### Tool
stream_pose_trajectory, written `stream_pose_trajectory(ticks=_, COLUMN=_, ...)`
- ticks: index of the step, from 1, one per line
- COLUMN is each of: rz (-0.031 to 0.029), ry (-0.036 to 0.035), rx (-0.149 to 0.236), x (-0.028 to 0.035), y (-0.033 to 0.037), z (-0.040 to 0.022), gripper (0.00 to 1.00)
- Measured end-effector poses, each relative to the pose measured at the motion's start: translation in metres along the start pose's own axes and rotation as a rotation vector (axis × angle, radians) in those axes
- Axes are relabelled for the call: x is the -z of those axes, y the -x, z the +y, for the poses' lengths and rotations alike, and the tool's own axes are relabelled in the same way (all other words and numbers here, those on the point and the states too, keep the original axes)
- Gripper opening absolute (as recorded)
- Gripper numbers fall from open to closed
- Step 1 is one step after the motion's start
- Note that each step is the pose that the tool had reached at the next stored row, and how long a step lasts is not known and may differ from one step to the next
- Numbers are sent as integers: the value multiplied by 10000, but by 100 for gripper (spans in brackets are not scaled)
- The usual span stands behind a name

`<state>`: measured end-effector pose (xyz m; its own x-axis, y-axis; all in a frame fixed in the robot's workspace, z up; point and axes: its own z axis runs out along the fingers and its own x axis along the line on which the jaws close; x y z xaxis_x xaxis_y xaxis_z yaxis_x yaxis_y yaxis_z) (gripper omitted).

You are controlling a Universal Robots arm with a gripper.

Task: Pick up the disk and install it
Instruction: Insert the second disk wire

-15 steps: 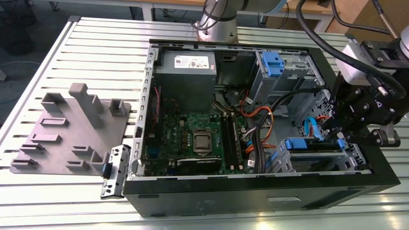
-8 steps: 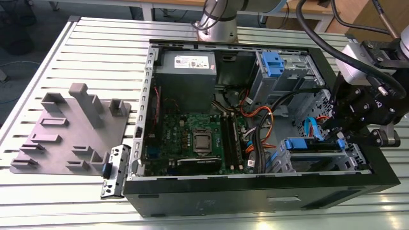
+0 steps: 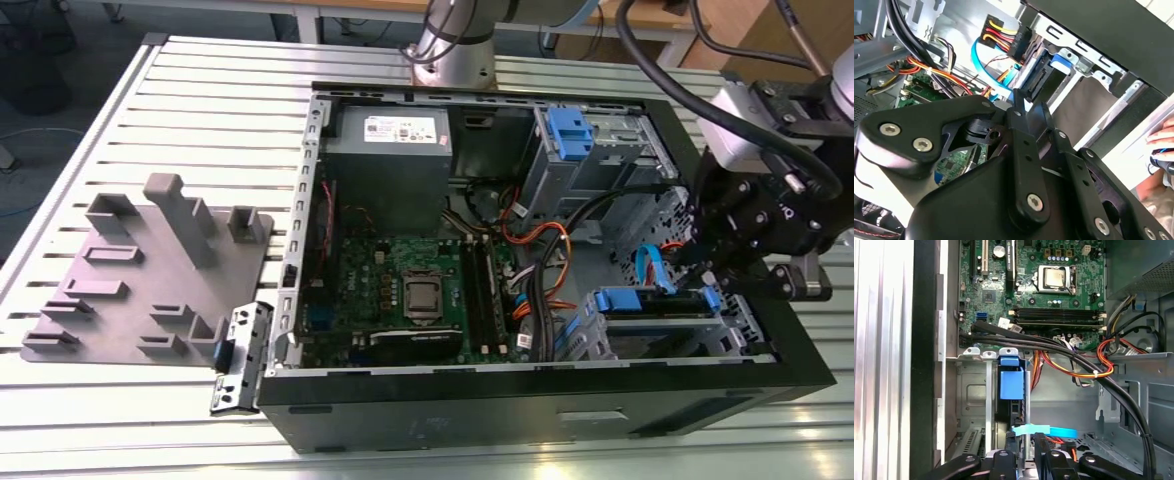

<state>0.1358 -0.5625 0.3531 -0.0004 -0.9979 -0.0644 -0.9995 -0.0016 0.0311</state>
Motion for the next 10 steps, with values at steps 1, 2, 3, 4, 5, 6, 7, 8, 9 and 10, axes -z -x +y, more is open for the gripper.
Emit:
stream_pose_trajectory(ticks=1, rz=0, ry=0, rx=1, x=-1, y=20, z=0, gripper=29)
stream_pose_trajectory(ticks=2, rz=0, ry=0, rx=0, x=-3, y=40, z=0, gripper=29)
stream_pose_trajectory(ticks=3, rz=-1, ry=0, rx=0, x=-4, y=58, z=0, gripper=29)
stream_pose_trajectory(ticks=4, rz=-2, ry=0, rx=0, x=-6, y=77, z=-1, gripper=29)
stream_pose_trajectory(ticks=5, rz=-1, ry=0, rx=3, x=-7, y=95, z=-8, gripper=29)
stream_pose_trajectory(ticks=6, rz=1, ry=0, rx=1, x=-9, y=117, z=-18, gripper=29)
stream_pose_trajectory(ticks=7, rz=-1, ry=1, rx=1, x=-12, y=141, z=-29, gripper=29)
stream_pose_trajectory(ticks=8, rz=0, ry=0, rx=1, x=-14, y=161, z=-47, gripper=29)
stream_pose_trajectory(ticks=9, rz=-1, ry=0, rx=1, x=-16, y=171, z=-64, gripper=29)
stream_pose_trajectory(ticks=10, rz=-2, ry=0, rx=1, x=-17, y=176, z=-82, gripper=29)
